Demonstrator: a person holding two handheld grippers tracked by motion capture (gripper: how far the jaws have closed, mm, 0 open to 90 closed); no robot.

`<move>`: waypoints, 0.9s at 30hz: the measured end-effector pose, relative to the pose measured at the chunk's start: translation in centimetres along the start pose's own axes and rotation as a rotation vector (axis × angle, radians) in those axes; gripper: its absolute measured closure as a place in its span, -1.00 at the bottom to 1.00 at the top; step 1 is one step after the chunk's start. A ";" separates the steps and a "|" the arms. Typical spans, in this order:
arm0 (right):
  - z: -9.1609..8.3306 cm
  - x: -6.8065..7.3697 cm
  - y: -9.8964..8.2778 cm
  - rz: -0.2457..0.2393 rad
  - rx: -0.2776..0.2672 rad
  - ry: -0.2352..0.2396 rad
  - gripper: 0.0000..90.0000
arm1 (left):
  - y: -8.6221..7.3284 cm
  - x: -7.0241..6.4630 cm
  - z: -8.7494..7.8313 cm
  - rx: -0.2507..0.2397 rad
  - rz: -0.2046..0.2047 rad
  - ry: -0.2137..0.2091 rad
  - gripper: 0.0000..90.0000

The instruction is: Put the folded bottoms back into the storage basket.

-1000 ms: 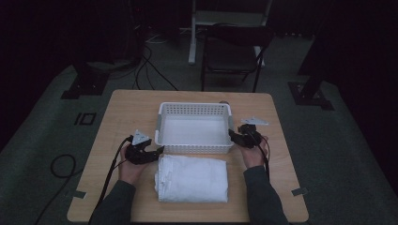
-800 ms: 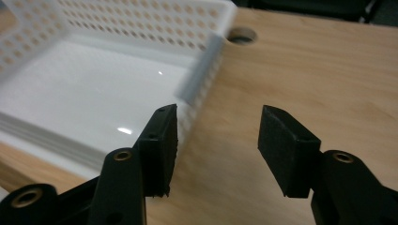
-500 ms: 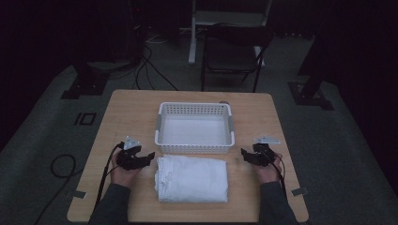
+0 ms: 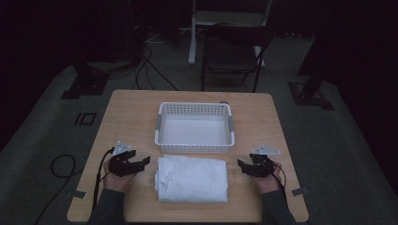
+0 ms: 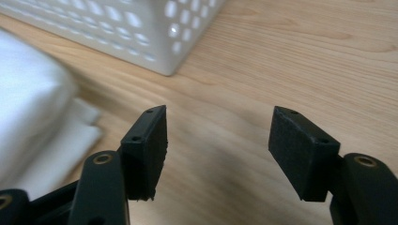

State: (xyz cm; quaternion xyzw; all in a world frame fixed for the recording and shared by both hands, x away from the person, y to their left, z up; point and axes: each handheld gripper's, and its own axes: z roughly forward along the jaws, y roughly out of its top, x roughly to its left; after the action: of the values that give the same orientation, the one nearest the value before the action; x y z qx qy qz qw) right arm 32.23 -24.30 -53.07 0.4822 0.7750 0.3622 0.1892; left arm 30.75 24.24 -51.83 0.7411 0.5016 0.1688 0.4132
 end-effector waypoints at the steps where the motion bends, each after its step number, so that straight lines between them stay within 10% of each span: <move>1: -0.2 0.2 -0.1 -0.001 -0.004 0.009 -0.21 | 0.0 -0.2 -0.3 -0.003 0.005 -0.006 -0.46; 10: -1.6 2.4 -1.1 -0.053 -0.006 0.078 -0.29 | 0.3 -2.2 -2.3 -0.064 -0.040 -0.168 -0.50; 27: -3.0 5.9 -1.7 -0.138 0.009 0.272 -0.29 | -1.5 -8.9 -1.7 0.078 0.192 -0.102 -0.66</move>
State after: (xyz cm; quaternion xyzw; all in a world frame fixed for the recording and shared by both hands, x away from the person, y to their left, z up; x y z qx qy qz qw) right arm 26.57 -20.68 -52.03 0.3750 0.8264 0.4068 0.1048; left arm 24.86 17.37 -50.51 0.8087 0.4130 0.1500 0.3912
